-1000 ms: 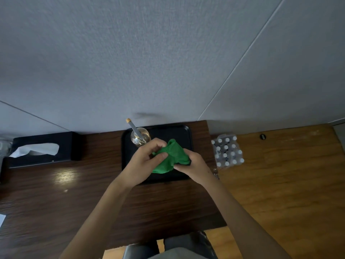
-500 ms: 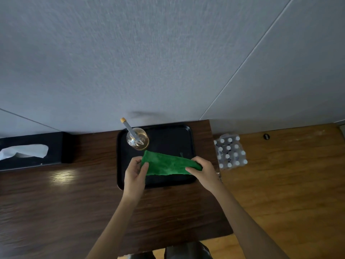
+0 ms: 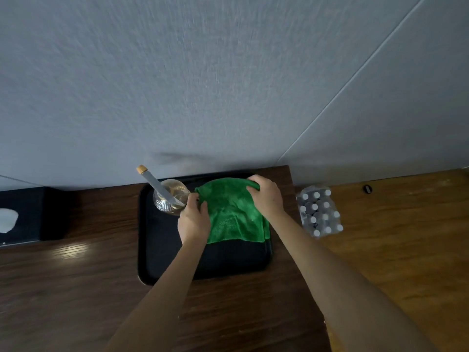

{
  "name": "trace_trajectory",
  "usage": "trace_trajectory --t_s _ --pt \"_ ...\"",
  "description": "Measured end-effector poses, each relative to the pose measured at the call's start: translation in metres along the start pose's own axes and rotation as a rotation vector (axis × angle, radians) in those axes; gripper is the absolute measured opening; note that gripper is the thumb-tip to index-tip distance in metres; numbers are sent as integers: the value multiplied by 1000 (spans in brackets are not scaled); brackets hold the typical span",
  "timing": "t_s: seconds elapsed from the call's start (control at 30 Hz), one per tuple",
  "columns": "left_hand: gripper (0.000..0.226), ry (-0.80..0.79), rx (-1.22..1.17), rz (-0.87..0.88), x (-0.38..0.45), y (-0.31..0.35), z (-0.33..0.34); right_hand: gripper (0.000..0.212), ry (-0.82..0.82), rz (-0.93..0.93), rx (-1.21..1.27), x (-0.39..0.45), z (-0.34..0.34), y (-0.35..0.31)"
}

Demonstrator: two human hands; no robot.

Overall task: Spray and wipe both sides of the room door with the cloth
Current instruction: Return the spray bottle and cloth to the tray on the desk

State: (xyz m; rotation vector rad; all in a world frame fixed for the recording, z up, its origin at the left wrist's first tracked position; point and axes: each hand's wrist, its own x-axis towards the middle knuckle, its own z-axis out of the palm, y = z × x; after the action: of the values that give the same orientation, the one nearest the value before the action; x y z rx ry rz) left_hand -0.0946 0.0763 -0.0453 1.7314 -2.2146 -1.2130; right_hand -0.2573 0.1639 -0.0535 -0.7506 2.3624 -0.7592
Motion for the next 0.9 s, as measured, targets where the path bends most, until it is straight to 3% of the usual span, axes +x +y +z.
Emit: trace_trajectory --t_s 0.13,0.23,0.37,0.47,0.53,0.6,0.9 --pt "34 -12 49 -12 4 1 7 28 2 -1 -47 7 8 2" --pt "48 -15 36 40 0 3 14 43 -6 -17 -129 3 13 5" --pt "58 -8 261 385 -10 -10 29 51 30 -273 -386 -21 25 9" --pt "65 -169 565 563 -11 -21 36 61 -165 -348 -584 -37 36 14" --pt "70 -338 809 500 -9 -32 40 73 -282 -276 -756 -41 43 24" --pt "72 -383 965 459 -6 -38 40 80 -286 -229 -859 -43 47 33" --pt "75 -430 1066 450 -7 -27 36 91 -301 -191 -847 -44 41 25"
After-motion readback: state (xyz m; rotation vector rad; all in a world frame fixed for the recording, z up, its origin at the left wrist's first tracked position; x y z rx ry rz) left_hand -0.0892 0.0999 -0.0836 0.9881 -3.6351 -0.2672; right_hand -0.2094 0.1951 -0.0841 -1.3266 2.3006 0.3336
